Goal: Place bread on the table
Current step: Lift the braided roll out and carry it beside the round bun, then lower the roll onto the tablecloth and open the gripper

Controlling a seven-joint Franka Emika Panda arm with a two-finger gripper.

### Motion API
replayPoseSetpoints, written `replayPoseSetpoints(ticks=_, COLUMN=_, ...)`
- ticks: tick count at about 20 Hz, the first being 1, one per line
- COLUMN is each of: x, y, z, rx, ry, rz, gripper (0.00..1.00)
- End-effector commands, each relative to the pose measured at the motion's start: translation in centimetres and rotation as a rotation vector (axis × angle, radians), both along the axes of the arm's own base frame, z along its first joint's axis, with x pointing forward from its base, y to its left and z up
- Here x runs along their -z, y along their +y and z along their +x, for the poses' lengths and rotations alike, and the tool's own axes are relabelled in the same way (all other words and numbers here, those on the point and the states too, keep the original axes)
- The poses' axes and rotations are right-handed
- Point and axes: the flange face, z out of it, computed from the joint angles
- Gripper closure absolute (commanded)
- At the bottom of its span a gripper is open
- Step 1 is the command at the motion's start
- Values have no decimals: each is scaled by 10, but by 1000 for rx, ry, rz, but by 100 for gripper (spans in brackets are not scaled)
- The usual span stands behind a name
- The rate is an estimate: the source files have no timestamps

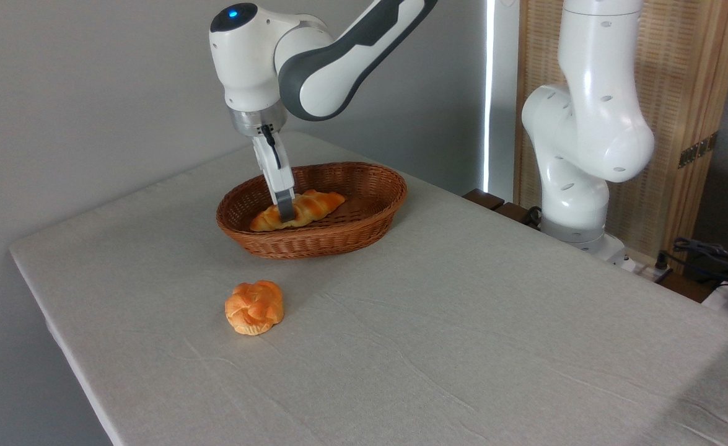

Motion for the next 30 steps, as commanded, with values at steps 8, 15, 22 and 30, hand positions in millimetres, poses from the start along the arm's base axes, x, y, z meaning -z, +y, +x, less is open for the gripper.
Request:
replayPoseSetpoints(ticks=8, x=-118, y=15, z=33, rx=-103, ry=69, rz=-23, gripper=81)
replayPoseSetpoints(ticks=15, x=-135, y=158, z=96, rx=-152, ry=-6, rz=123, gripper=77)
replayPoseSetpoints(ticks=22, x=-54, y=278, z=155, rx=-195, ry=-19, rz=272, gripper=1)
replayPoseSetpoints(ticks=30, x=-27, y=270, z=165, rx=-215, ry=5, rz=225, gripper=0)
